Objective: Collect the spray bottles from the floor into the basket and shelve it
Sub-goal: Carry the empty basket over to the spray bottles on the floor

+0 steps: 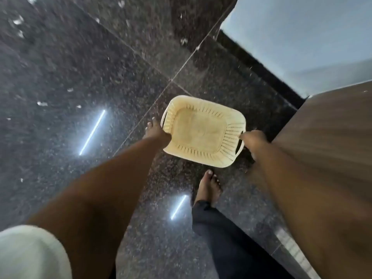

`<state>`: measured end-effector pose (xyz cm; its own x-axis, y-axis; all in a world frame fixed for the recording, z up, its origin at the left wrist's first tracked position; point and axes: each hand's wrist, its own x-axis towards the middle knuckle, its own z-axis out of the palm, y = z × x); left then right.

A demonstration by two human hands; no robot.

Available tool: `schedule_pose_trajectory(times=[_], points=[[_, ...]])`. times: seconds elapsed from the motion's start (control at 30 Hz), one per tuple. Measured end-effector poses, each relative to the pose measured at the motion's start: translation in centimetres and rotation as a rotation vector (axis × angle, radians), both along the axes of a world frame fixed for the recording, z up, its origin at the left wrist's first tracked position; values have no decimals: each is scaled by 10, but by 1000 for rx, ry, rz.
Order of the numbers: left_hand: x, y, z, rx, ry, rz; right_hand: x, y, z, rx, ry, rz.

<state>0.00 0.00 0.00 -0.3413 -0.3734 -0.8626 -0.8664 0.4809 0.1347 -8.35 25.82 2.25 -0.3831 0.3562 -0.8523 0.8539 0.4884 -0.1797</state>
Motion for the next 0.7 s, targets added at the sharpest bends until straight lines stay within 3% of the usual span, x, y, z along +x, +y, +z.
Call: schedule_pose_trajectory(times=[0.13,0.27,0.47,0.7], points=[[-8,-13,-20,67,110,203,13,-1,-44,-15,34,-185],[2,-25,-4,32,190,241,29,-9,-54,29,132,-252],[58,-106,48,71,198,327,51,-95,9,60,166,-89],[169,-283,128,59,226,544,88,-295,75,-40,142,205]])
